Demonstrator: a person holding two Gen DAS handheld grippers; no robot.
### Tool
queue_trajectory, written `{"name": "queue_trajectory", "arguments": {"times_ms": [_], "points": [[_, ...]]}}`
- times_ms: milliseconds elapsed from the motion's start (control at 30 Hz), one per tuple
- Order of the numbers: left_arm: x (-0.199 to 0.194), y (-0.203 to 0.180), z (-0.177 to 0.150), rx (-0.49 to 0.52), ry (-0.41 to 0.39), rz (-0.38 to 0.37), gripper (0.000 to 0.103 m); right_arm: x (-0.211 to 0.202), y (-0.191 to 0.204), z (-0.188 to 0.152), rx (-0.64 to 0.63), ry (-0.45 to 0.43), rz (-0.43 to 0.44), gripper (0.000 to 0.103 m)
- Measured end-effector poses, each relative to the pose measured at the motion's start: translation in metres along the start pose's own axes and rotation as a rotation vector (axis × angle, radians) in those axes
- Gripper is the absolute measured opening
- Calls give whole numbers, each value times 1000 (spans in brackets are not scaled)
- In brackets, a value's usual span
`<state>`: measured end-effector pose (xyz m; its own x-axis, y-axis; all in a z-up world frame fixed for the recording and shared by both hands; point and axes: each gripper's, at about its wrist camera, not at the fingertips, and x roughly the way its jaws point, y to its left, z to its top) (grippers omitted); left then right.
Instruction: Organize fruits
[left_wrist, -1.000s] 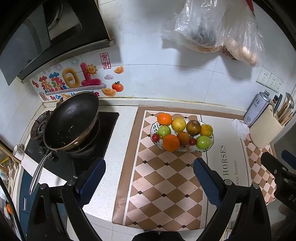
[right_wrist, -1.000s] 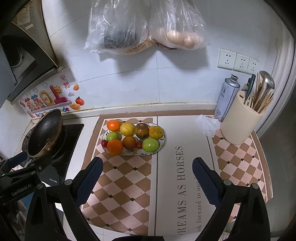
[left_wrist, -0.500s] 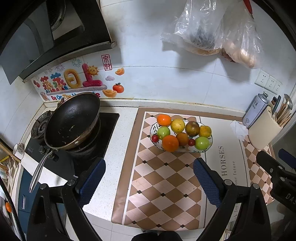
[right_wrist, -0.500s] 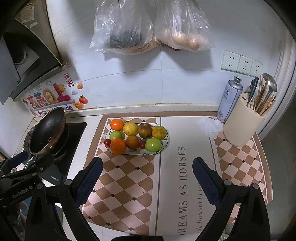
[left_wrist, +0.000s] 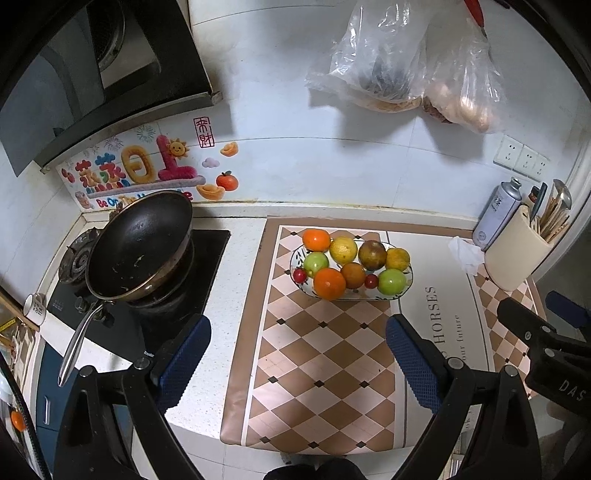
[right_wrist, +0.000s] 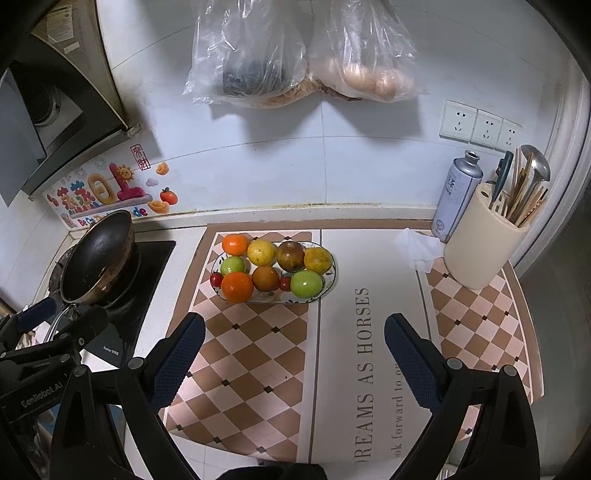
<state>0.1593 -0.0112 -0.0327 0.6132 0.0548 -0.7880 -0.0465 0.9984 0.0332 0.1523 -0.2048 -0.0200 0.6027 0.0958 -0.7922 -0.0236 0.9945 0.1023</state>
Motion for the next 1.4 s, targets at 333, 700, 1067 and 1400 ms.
{"name": "queue_trajectory", "arguments": {"times_ms": [333,700,1067,1400], "points": [[-2,-1,-1,-3,-9,-1,97,-6,0,-6,-2,-5,-1,100],[-3,-1,-2,-3,-13,1,97,-11,0,-4,-12,-7,8,100],[-5,-2,-3,-12,-14,-2,97,-11,2,-3,-13,-5,11,100],[-9,-4,-4,-20,-19,-6,97,-11,2,-3,-14,-7,9,100]]}}
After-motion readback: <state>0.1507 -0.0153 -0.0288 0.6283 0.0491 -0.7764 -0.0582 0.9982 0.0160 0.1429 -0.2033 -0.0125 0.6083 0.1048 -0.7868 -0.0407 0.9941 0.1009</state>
